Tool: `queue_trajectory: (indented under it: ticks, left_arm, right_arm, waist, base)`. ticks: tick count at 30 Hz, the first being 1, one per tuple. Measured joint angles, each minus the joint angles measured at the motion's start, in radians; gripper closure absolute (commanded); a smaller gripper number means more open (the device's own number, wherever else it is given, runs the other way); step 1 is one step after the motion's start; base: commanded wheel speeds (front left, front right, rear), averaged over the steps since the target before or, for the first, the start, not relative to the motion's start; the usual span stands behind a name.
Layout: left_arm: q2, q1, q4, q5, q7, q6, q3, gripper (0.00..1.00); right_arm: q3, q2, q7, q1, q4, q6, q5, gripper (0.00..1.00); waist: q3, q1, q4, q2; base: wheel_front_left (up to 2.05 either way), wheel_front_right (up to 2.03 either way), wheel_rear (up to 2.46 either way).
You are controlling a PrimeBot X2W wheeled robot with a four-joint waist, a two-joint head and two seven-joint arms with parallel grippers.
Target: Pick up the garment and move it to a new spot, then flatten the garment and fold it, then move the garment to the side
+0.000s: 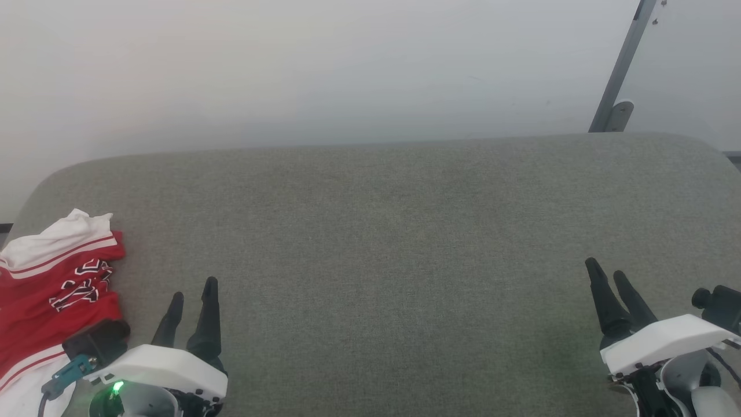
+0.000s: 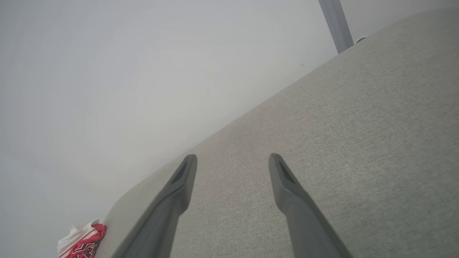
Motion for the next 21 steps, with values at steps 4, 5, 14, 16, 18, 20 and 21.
queue_trajectory:
  ticks: [4, 5, 14, 16, 18, 20, 21]
  left_arm:
    - [0.008, 0.0, 0.001, 0.043, -0.01, 0.002, -0.006, 0.0]
    - [0.011, 0.0, 0.001, 0.052, -0.013, 0.002, -0.007, 0.0]
    - [0.024, 0.0, -0.01, 0.146, -0.037, 0.003, -0.009, 0.0]
    - [0.026, 0.0, -0.016, 0.162, -0.044, 0.003, -0.009, 0.0]
    - [0.028, 0.0, -0.021, 0.181, -0.046, 0.003, -0.01, 0.0]
    - [0.03, 0.0, -0.026, 0.206, -0.053, 0.008, -0.014, 0.0]
    - [0.031, 0.0, -0.028, 0.214, -0.055, 0.009, -0.015, 0.0]
  right_arm:
    - [-0.006, -0.003, -0.001, 0.0, -0.007, 0.0, -0.051, 0.0]
    - [-0.007, -0.003, -0.001, 0.0, -0.009, 0.0, -0.06, 0.0]
    - [-0.022, -0.006, -0.009, 0.0, -0.023, 0.0, -0.157, 0.0]
    - [-0.024, -0.008, -0.013, 0.0, -0.025, 0.0, -0.176, 0.0]
    - [-0.024, -0.011, -0.016, 0.0, -0.026, 0.0, -0.192, 0.0]
    - [-0.025, -0.012, -0.016, 0.0, -0.028, 0.0, -0.21, 0.0]
    - [-0.025, -0.012, -0.016, 0.0, -0.03, 0.0, -0.22, 0.0]
  waist:
    - [-0.002, 0.0, 0.001, 0.0]
    - [-0.002, 0.0, 0.001, 0.0]
    - [-0.007, 0.0, 0.001, 0.0]
    - [-0.007, 0.0, 0.001, 0.0]
    - [-0.007, 0.0, 0.001, 0.0]
    - [-0.008, 0.0, 0.001, 0.0]
    - [-0.008, 0.0, 0.001, 0.0]
  base:
    - [0.0, 0.0, 0.0]
    - [0.0, 0.0, 0.0]
    - [0.0, 0.0, 0.0]
    - [0.0, 0.0, 0.0]
    - [0.0, 0.0, 0.0]
    - [0.0, 0.0, 0.0]
    - [0.0, 0.0, 0.0]
